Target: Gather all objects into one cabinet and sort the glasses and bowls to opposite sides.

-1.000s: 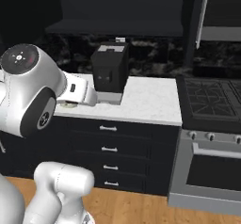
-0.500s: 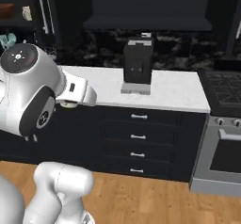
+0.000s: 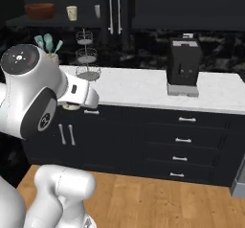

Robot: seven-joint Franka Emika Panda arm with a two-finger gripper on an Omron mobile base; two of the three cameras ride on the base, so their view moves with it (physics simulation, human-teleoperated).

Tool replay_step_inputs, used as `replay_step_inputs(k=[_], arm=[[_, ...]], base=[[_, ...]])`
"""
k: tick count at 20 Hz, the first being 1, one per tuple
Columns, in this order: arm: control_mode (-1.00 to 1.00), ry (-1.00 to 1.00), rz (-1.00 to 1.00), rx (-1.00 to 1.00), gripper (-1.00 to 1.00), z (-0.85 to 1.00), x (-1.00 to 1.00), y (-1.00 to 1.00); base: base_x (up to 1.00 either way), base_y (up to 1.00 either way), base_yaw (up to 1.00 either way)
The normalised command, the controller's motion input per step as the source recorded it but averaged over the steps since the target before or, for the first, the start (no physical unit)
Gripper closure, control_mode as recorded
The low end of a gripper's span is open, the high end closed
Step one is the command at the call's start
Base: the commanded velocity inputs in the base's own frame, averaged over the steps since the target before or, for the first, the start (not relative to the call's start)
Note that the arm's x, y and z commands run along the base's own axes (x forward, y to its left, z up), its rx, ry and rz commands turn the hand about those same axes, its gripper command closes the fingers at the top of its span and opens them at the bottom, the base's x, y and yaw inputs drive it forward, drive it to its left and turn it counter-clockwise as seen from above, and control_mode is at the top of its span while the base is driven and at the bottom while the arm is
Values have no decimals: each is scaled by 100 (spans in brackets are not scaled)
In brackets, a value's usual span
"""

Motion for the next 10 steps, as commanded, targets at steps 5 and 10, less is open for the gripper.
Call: replay_step_inputs(k=[5,10], arm=[[100,0,0,0,100,0,0,0],[100,0,0,0,100,0,0,0]], base=[[0,100,0],[1,81,0]])
